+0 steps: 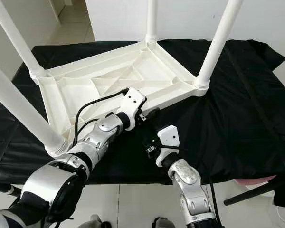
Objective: Building children table
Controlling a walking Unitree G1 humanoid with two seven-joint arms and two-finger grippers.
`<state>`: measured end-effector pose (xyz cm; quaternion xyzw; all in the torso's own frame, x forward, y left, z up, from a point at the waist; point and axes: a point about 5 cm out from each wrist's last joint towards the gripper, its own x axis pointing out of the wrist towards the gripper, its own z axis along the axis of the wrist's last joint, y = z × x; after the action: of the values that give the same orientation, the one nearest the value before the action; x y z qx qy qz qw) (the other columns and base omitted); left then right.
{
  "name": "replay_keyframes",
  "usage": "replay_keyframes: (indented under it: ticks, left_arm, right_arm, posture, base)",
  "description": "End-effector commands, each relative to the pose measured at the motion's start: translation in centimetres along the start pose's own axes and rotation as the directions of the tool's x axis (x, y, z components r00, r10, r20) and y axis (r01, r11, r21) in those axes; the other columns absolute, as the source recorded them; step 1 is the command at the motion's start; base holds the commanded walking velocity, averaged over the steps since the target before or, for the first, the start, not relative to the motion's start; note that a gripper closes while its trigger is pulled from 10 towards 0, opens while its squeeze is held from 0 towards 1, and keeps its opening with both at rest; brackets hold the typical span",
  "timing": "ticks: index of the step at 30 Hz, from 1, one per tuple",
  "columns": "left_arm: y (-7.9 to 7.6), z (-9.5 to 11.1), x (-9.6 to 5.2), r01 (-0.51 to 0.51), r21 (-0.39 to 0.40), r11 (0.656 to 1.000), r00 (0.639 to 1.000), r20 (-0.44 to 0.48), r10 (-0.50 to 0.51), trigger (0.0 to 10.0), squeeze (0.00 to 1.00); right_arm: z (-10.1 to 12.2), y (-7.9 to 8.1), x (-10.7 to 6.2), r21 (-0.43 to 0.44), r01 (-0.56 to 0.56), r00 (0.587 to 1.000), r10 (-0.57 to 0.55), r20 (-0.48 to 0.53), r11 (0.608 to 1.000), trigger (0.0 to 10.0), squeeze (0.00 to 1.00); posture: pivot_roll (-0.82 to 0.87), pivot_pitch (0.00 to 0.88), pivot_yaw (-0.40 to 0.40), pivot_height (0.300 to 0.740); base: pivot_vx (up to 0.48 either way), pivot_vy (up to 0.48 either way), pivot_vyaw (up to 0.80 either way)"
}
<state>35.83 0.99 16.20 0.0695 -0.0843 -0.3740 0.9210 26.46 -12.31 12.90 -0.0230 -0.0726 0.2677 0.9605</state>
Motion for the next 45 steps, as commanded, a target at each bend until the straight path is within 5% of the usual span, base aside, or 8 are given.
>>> replay_keyframes:
  ticks: [1, 5, 7, 12, 20, 32, 38, 45]
  left_arm:
    - [0.6, 0.9, -0.7, 0.048, 0.019, 0.999, 0.997, 0.059, -0.049, 10.0, 0.0]
    - [1.6, 1.4, -1.5, 0.009, 0.037, 0.999, 0.996, 0.085, -0.012, 10.0, 0.0]
    - [3.7, 2.0, -3.4, -0.071, 0.072, 0.995, 0.992, 0.11, 0.063, 10.0, 0.0]
    - [6.0, 2.1, -7.0, -0.187, 0.108, 0.976, 0.978, 0.115, 0.174, 10.0, 0.0]
    - [7.8, 3.5, -10.9, -0.287, 0.149, 0.946, 0.954, 0.129, 0.27, 10.0, 0.0]
    - [6.5, 4.0, -14.0, -0.293, 0.131, 0.947, 0.955, 0.083, 0.284, 10.0, 0.0]
    - [4.8, 1.4, -16.2, -0.339, 0.045, 0.94, 0.941, 0.019, 0.339, 10.0, 0.0]
    - [3.2, 1.1, -18.8, -0.346, -0.003, 0.938, 0.938, 0.026, 0.346, 10.0, 0.0]
  right_arm:
    - [-0.1, -0.1, 0.3, -0.007, 0.015, 1.0, -0.015, 0.004, 1.0, 10.0, 0.0]
    - [-0.1, 0.0, 0.5, -0.003, 0.015, 1.0, -0.015, 0.01, 1.0, 10.0, 0.0]
    - [-0.2, 0.1, 0.9, 0.004, 0.008, 1.0, -0.008, 0.013, 1.0, 10.0, 0.0]
    - [0.1, -0.8, 1.6, 0.0, 0.058, 0.998, -0.058, 0.035, 0.998, 10.0, 0.0]
    - [0.6, -2.1, 2.3, -0.002, 0.153, 0.986, -0.152, 0.068, 0.988, 10.0, 0.0]
    - [0.4, -2.0, 2.5, 0.001, 0.156, 0.985, -0.156, 0.073, 0.988, 10.0, 0.0]
    - [0.2, -2.2, 2.6, 0.006, 0.173, 0.982, -0.173, 0.07, 0.985, 10.0, 0.0]
    - [0.3, -2.5, 3.2, -0.003, 0.162, 0.984, -0.161, 0.075, 0.987, 10.0, 0.0]
  posture:
    - [-0.08, 0.049, 0.057, 0.74]
    - [-0.06, 0.05, 0.047, 0.74]
    - [-0.04, 0.051, 0.031, 0.74]
    - [-0.02, 0.05, 0.01, 0.74]
    - [0.0, 0.055, -0.003, 0.74]
    - [0.02, 0.064, -0.008, 0.74]
    - [0.03, 0.062, -0.021, 0.74]
    - [0.05, 0.043, -0.04, 0.74]
  base:
    - [0.0, 0.0, 0.0]
    - [0.0, 0.0, 0.0]
    - [0.0, 0.0, 0.0]
    - [0.0, 0.0, 0.0]
    - [0.0, 0.0, 0.0]
    - [0.0, 0.0, 0.0]
    - [0.0, 0.0, 0.0]
    - [0.0, 0.0, 0.0]
